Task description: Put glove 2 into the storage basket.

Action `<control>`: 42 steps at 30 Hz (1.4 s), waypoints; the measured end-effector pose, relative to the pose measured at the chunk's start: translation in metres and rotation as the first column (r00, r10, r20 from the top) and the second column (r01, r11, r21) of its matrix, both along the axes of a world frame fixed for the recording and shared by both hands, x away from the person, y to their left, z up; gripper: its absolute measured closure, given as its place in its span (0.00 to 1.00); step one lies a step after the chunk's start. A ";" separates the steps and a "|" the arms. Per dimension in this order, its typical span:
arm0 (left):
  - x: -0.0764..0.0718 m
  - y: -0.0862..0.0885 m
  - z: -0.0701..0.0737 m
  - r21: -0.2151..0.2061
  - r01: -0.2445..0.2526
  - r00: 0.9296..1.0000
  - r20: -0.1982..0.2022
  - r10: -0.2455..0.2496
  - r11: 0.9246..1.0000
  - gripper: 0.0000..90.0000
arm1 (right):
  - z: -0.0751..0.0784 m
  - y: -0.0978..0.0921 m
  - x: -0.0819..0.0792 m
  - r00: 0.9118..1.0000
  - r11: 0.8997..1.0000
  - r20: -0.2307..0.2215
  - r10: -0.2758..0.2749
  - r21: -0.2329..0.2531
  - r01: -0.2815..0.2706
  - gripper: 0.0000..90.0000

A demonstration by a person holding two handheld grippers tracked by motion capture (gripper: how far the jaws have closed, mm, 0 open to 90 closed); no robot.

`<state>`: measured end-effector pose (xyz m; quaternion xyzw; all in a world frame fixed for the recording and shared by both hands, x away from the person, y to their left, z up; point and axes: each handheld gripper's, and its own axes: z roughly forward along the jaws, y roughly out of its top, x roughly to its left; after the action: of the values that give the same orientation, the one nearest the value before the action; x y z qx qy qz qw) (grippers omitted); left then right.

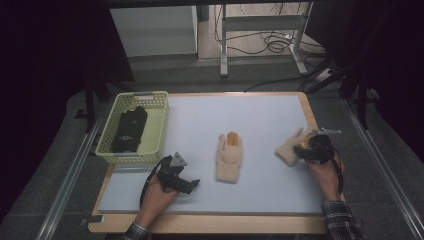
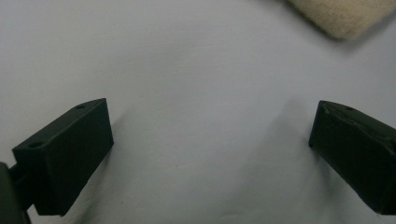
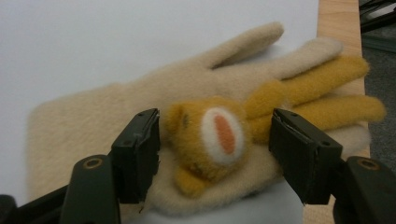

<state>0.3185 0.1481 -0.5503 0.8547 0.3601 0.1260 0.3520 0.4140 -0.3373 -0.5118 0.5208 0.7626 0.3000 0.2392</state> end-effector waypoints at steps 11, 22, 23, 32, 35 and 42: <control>0.000 0.000 0.000 0.000 0.000 1.000 0.000 0.000 1.000 0.00 | 0.006 0.003 -0.003 1.000 1.000 0.011 0.008 0.011 -0.008 0.67; 0.000 0.000 0.000 0.000 0.000 1.000 0.000 0.000 1.000 0.00 | 0.030 0.014 -0.016 0.994 0.995 0.064 0.087 0.048 -0.091 0.67; 0.000 0.000 0.000 0.000 -0.001 1.000 0.000 0.001 1.000 0.00 | 0.032 0.017 -0.017 0.993 0.994 0.068 0.095 0.051 -0.099 0.67; 0.000 0.000 0.000 -0.002 -0.001 1.000 -0.001 0.001 1.000 0.00 | 0.051 0.045 -0.027 0.970 0.971 0.113 0.213 0.082 -0.223 0.67; 0.000 0.000 0.000 -0.002 -0.002 1.000 -0.001 0.002 1.000 0.00 | 0.057 0.058 -0.030 0.956 0.957 0.125 0.264 0.091 -0.276 0.67; 0.000 0.000 0.000 0.000 0.000 1.000 0.002 0.000 1.000 0.00 | 0.063 0.096 -0.037 0.908 0.910 0.143 0.393 0.081 -0.406 0.67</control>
<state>0.3185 0.1482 -0.5503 0.8547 0.3595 0.1270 0.3524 0.3767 -0.2417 -0.4491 0.3462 0.8193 0.4154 0.1908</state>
